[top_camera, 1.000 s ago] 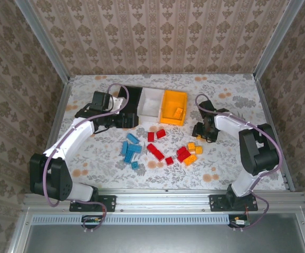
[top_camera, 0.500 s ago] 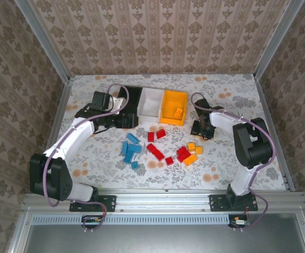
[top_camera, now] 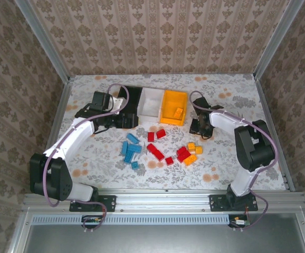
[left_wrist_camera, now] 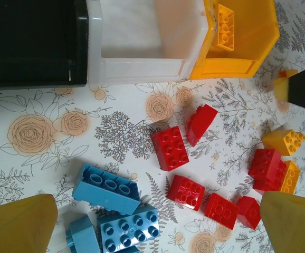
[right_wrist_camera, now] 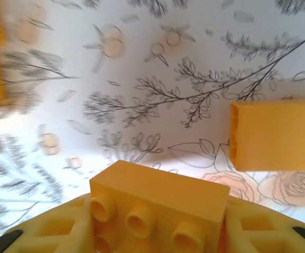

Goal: Sort the legos into containers by color

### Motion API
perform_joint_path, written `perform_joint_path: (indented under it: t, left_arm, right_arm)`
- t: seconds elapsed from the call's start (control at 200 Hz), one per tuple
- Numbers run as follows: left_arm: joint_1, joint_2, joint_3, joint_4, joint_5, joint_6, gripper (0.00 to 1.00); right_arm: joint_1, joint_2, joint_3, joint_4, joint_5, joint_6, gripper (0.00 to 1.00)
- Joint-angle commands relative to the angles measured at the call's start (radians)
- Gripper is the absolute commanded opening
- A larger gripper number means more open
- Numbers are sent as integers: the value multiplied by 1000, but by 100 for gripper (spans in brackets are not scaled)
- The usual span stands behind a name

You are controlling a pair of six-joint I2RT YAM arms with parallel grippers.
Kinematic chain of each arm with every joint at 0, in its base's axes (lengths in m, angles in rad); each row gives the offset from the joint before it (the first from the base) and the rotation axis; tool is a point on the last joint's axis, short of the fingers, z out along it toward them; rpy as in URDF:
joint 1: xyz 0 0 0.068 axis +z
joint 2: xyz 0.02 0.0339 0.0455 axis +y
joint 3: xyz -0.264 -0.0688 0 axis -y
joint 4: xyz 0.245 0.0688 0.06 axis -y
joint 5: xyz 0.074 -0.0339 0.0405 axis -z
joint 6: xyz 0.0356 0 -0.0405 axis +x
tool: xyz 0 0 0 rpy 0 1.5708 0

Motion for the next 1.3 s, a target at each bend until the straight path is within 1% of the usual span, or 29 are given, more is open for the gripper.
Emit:
perform_joint_path:
  t: [0.0, 0.115, 0.255, 0.46, 0.585, 0.7, 0.835, 0.935, 1.07, 1.15, 1.24, 1.295]
  left_arm:
    - [0, 1, 7, -18, -2, 19, 100]
    - [0, -2, 7, -20, -5, 20, 100]
    - [0, -6, 5, -22, -12, 22, 100]
    - [2, -1, 6, -25, -18, 27, 100]
    - [8, 4, 9, -26, -15, 30, 100]
    - [16, 6, 8, -24, -11, 27, 100]
    - [27, 1, 9, -23, -9, 27, 100]
    - [38, -5, 5, -17, -5, 26, 100]
    - [44, -9, 4, -15, -4, 24, 100]
    - [45, -11, 3, -15, -5, 25, 100]
    - [43, -17, 0, -10, -3, 27, 100]
    - [43, -21, -2, -2, 1, 25, 100]
  right_arm:
    - [19, -78, 107, -52, 10, -15, 38]
    - [42, -21, 236, -83, -21, -32, 38]
    - [69, 119, 421, -126, -27, -53, 39]
    - [72, 323, 666, -180, -28, -73, 40]
    - [72, 412, 781, -217, -27, -83, 47]
    - [72, 443, 842, -237, -28, -86, 56]
    - [73, 422, 862, -254, -27, -87, 69]
    - [73, 380, 857, -271, -18, -94, 70]
    - [72, 293, 807, -289, -4, -109, 71]
    - [72, 203, 725, -283, 18, -116, 72]
    - [65, 66, 566, -254, 36, -113, 78]
    - [55, -10, 465, -249, 32, -107, 79]
